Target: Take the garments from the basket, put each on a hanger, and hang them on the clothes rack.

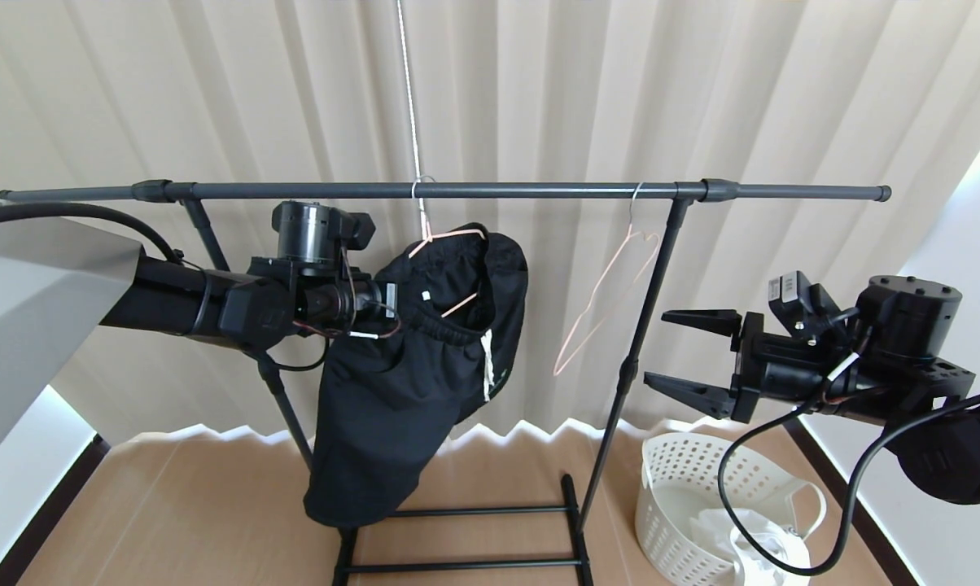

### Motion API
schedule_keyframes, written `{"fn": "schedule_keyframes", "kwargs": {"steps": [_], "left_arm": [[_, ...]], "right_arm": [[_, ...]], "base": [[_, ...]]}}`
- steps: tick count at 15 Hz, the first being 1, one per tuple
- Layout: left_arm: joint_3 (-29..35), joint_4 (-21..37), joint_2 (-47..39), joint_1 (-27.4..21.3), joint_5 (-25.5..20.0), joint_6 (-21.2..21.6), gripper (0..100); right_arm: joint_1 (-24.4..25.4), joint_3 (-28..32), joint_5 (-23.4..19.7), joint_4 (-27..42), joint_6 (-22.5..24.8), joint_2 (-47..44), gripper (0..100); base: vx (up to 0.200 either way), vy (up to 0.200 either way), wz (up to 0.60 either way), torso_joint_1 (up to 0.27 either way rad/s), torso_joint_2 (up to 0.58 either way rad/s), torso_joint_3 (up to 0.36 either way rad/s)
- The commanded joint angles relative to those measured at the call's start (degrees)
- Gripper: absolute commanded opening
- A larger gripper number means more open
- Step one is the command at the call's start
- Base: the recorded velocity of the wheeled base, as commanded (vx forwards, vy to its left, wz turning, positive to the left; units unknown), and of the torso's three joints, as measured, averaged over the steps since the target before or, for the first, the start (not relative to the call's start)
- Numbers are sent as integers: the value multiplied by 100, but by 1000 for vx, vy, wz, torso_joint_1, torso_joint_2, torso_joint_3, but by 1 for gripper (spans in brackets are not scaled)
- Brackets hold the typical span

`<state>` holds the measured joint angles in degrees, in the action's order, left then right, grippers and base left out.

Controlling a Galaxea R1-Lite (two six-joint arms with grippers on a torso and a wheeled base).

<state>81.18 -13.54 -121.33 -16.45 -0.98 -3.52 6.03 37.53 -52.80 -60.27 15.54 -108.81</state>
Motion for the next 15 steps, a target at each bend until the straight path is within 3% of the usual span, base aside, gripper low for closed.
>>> {"fn": "schedule_keyframes", "kwargs": {"steps": [1,8,10,11,12,13,14,15], "left_arm": [[-164,1,198,1,1,-8,100],[-963,18,1648,1,-17,-122,100],[-1860,203,2922,-8,-17,-122,100],[-2211,273,3353,-8,-17,-122,100],[-2607,291,3784,-8,-17,-122,100],[-2853,291,4030,-8,-17,-122,100],[-3328,282,4416,1,-17,-122,100],[-3495,282,4566,1,-26,-131,100]], "right_arm": [[3,-9,-2,-2,1,9,100],[3,-62,-2,-2,-16,255,100],[12,-150,121,15,-570,800,100],[65,-203,437,24,-1001,1108,100],[170,-308,1096,68,-1370,1468,100],[258,-458,1597,77,-1546,1679,100],[469,-792,2432,86,-1651,1978,100],[522,-923,2713,86,-1651,2101,100]], "base": [[0,0,0,0,0,0],[0,0,0,0,0,0],[0,0,0,0,0,0],[0,0,0,0,0,0],[0,0,0,0,0,0],[0,0,0,0,0,0],[0,0,0,0,0,0],[0,0,0,0,0,0]]}}
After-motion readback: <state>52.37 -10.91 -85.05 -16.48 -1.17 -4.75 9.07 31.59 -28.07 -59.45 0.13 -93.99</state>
